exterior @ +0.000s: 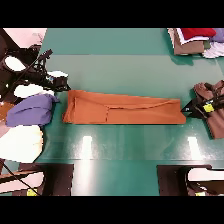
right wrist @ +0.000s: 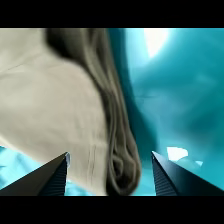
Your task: Fold the shirts.
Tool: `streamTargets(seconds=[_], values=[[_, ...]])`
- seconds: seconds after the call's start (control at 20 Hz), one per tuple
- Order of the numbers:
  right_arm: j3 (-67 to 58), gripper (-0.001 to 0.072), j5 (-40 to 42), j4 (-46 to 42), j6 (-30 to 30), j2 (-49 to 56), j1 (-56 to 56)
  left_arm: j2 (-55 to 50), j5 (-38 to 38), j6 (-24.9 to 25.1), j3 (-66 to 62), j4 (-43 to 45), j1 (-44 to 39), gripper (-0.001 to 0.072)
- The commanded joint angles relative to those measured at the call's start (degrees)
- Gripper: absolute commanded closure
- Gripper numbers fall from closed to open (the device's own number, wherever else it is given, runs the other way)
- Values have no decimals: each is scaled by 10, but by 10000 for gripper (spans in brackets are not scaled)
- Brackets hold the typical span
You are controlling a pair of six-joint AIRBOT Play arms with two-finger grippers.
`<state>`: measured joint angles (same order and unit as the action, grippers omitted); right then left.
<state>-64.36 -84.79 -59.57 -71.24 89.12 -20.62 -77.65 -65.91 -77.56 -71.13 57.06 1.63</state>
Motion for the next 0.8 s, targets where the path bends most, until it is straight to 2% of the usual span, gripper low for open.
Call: streamTargets(seconds=[0.0, 0.15, 0.2, 0.35, 0.4, 0.45, 0.6, 0.75], values=[[32, 126, 22, 95, 50, 47, -23, 0, -1, -3, -1, -9, 0, 673], [32, 140, 26, 116, 54, 74, 1, 0, -7, -16, -1, -12, 0, 674], [32, 170, 26, 115, 55, 76, 10, 0, -10, -25, -1, -16, 0, 683], [31, 590, 25, 116, 75, 74, 31, 0, -5, -26, -1, -16, -35, 682], [32, 661, 20, 115, 78, 69, 31, -1, 10, -26, -1, -16, -58, 683], [32, 694, 16, 115, 79, 59, 31, -1, 36, -26, -1, -15, -85, 683], [31, 695, 9, 116, 64, -2, 31, -16, 109, -32, -10, -17, -159, 683], [10, 695, -26, 131, 28, -78, 45, -80, 132, -36, -56, -18, -224, 683]])
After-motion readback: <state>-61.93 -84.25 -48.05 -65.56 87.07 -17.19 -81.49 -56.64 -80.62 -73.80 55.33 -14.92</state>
